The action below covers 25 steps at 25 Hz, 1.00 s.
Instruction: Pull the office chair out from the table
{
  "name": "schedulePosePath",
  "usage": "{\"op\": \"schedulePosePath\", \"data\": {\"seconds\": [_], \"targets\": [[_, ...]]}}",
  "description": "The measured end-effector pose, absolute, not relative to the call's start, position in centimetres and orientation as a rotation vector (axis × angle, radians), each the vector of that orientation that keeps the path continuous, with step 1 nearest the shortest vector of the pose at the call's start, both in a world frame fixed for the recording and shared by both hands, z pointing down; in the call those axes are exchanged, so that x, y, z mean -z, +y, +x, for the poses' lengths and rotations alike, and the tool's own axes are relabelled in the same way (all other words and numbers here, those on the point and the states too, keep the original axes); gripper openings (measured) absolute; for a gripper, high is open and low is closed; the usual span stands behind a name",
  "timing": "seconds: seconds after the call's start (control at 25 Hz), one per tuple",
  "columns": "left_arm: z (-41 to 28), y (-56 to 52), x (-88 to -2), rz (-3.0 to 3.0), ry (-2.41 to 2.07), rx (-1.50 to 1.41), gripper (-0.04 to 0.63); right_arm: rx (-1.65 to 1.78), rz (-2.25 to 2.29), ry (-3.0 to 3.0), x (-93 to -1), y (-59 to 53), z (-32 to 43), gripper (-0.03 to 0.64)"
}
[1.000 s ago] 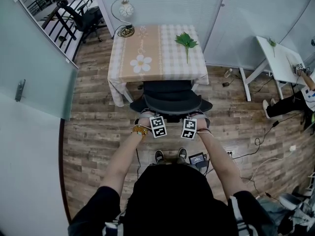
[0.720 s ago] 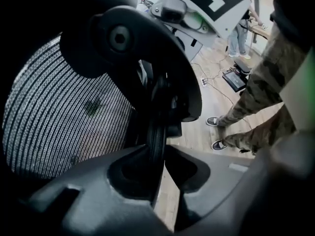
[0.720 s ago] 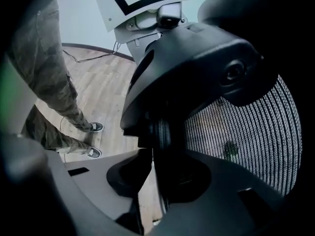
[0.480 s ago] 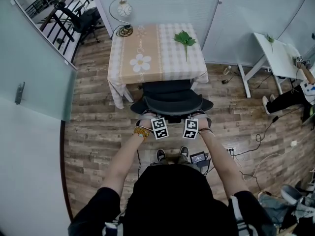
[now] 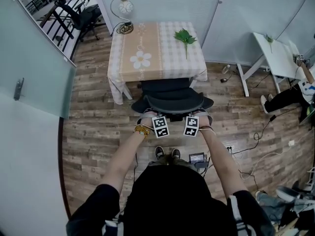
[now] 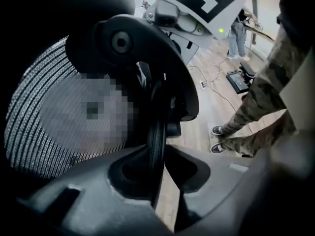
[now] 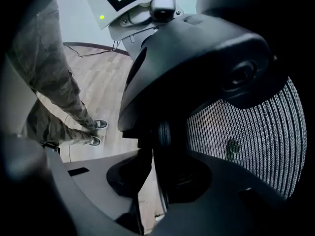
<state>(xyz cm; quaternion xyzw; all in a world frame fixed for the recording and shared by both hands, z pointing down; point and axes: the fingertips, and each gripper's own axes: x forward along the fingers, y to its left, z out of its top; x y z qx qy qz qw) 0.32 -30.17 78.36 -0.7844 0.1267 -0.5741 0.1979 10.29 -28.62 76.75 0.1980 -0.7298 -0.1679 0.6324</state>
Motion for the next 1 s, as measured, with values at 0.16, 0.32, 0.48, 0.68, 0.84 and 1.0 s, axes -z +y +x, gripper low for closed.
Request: {"op": "schedulePosePath", "data": {"seconds": [0.16, 0.32, 0.48, 0.68, 0.84, 1.0], "targets": [[-0.2, -29.9, -78.5, -2.209, 0.385, 1.614, 0.097, 0.401, 0.44, -1.673, -76.8, -28.4, 9.9, 0.077], [-0.7, -29.9, -78.4, -2.215, 0.388, 1.647, 0.097, 0.408, 0.427, -1.693, -76.5, -28.3, 9.4, 0.077], [-1.2, -29.4, -78.4, -2.207, 0.41, 1.641, 0.097, 0.412, 0.425, -1.697, -76.6, -28.0, 8.9, 0.077], [-1.6, -29.2, -78.3, -2.202, 0.401, 1.628, 0.097, 0.423, 0.421, -1.707, -76.6, -27.7, 8.5, 0.077], [-1.6, -28.6, -78.4, -2.203, 0.404, 1.603, 0.097, 0.412, 0.421, -1.698, -76.8, -27.3, 8.5, 0.077], [-1.8, -28.1, -78.3, -2.211, 0.433, 1.568, 0.097, 0.389, 0.398, -1.692, -76.7, -26.8, 8.3, 0.077]]}}
